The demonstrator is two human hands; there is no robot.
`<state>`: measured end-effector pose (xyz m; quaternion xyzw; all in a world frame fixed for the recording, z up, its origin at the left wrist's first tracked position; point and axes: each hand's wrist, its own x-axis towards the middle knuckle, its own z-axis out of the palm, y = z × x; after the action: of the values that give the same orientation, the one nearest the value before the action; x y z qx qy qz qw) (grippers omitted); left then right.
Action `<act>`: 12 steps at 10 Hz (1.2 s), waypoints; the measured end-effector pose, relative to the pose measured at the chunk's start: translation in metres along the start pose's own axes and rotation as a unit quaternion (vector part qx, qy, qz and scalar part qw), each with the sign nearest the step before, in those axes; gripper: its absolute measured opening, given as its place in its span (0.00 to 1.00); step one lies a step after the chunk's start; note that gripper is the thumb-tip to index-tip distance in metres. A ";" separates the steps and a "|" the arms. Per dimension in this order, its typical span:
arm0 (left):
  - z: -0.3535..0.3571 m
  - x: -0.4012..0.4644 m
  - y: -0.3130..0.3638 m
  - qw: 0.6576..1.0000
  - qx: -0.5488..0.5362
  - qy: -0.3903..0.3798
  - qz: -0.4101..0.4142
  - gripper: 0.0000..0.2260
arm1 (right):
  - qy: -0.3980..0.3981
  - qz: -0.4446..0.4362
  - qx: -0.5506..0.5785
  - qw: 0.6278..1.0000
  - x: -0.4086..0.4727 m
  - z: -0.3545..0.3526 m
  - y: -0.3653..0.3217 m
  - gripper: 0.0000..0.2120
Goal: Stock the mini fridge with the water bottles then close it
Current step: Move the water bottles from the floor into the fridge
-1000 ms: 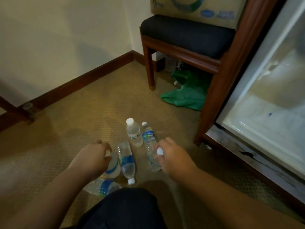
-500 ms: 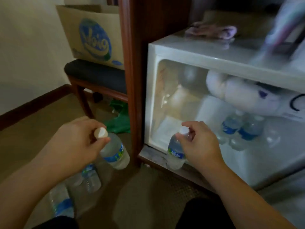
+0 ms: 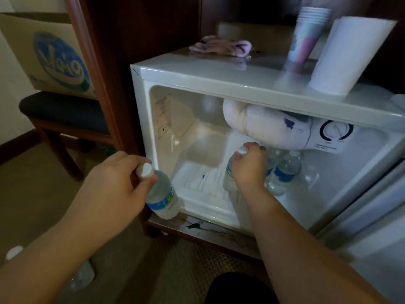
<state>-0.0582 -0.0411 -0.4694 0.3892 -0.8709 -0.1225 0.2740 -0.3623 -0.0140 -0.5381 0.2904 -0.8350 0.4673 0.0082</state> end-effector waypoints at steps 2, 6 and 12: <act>0.003 -0.008 -0.012 0.999 -0.004 -0.023 0.022 0.11 | -0.004 -0.015 -0.014 1.000 0.027 0.018 0.026 0.16; 0.016 -0.014 -0.037 1.000 0.005 -0.006 0.013 0.12 | 0.093 0.028 -0.006 0.995 0.017 0.048 0.042 0.29; 0.031 -0.018 -0.051 1.000 0.005 -0.011 0.004 0.17 | 0.056 0.152 -0.013 0.987 0.017 0.095 0.084 0.23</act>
<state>-0.0351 -0.0620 -0.5236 0.3855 -0.8759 -0.1216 0.2634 -0.3932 -0.0634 -0.6514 0.1336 -0.8737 0.4675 -0.0123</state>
